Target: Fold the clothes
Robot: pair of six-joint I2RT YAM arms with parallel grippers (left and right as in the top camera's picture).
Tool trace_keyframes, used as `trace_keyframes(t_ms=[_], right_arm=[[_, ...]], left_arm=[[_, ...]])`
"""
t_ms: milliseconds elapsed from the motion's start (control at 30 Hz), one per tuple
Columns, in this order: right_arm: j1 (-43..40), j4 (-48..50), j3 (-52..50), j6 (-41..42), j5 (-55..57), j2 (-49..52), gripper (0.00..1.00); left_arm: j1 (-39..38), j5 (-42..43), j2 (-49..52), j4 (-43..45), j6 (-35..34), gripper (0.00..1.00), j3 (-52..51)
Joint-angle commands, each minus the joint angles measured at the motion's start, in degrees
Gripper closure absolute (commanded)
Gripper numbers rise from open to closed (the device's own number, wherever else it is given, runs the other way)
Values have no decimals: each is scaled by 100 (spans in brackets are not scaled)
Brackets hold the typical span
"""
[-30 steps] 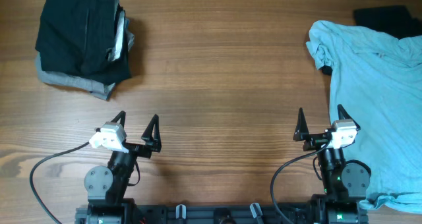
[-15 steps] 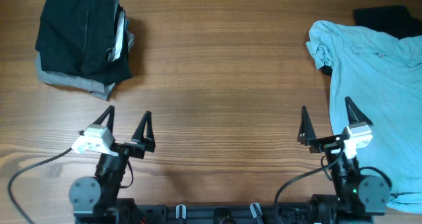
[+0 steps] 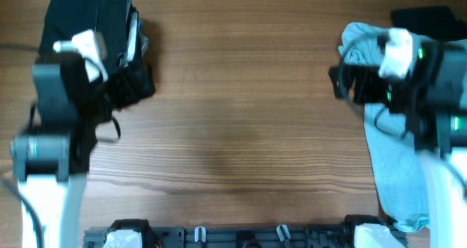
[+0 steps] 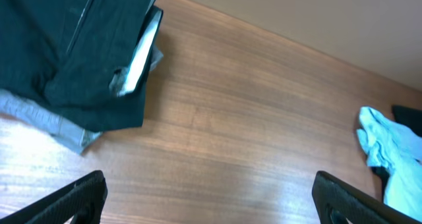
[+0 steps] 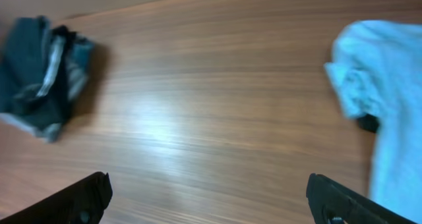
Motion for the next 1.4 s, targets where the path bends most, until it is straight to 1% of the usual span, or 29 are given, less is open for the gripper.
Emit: trace_keyframes(t_ms=[0,67,100,167,233,300,333,367,400,433,500,533,600,633,667,700,800,833,867,900,933,1000,1033,1067,1100,1167,1200,1300,1367], right_arm=[[-9,-177,857,107,-1668,1060,0],[-20,55,876,109,-1545,1386,0],[-35,149,876,160,-1279,1504,0],[-87,310,876,570,96,1777,0],[-144,424,876,713,1491,2031,0],[-201,608,874,704,2487,2347,0],[-225,750,874,706,2765,2564,0],[-238,855,874,706,2789,2702,2],[-249,977,874,704,2761,2844,5],[-249,1147,874,706,2688,3025,13],[-249,1515,874,704,2533,3383,36],[-249,1716,874,704,2422,3560,43],[-247,2240,874,597,2240,4046,42],[-247,2446,874,426,2192,4234,39],[-247,2647,874,271,2179,4406,27],[-249,2885,874,22,2181,4645,23],[-247,3128,874,-647,2181,5174,23],[-247,3178,874,-651,2181,5281,26],[-247,3241,874,-649,2181,5379,30],[-243,3353,874,-645,2184,5480,31],[-243,3386,874,-632,2181,5521,35],[-243,3410,874,-498,2181,5541,44],[-243,3453,874,-468,2177,5541,52],[-240,3471,874,-468,2179,5541,59],[-232,3480,876,-479,2186,5534,72],[-232,3434,876,-476,2208,5495,89],[-232,3390,876,-476,2256,5429,96],[-291,3383,879,-468,2553,5095,96],[-350,3357,907,-313,2953,4723,96]], left_arm=[[-33,409,1021,-256,74,0,964],[-31,997,1204,-192,76,0,979],[-31,1075,1250,-157,74,0,979],[-31,1080,1333,-20,125,0,977],[-26,909,1410,118,142,0,977],[-26,782,1515,278,140,0,975],[-26,785,1578,323,136,0,975],[-26,785,1617,323,116,0,975],[-26,789,1659,323,111,0,975],[-26,793,1685,323,114,0,975],[-26,782,1746,326,118,0,975],[-26,782,1768,326,118,0,975],[-26,787,1805,321,116,0,975],[-26,787,1816,321,116,0,975],[-26,787,1834,321,116,1,975],[-26,785,1860,321,118,1,975],[-26,813,1967,313,116,1,975],[-26,826,1980,280,118,1,970],[-26,824,1993,267,120,0,968],[-26,822,2011,264,146,0,968],[-26,800,2039,284,164,0,968],[-28,813,2116,326,160,0,968],[-33,804,2155,317,162,0,968],[-33,804,2177,306,164,0,968],[-33,807,2227,302,162,0,968],[-33,809,2286,302,157,0,968],[-50,809,2321,304,157,0,968],[-63,807,2367,299,160,0,968],[-63,804,2365,304,160,1,968]])
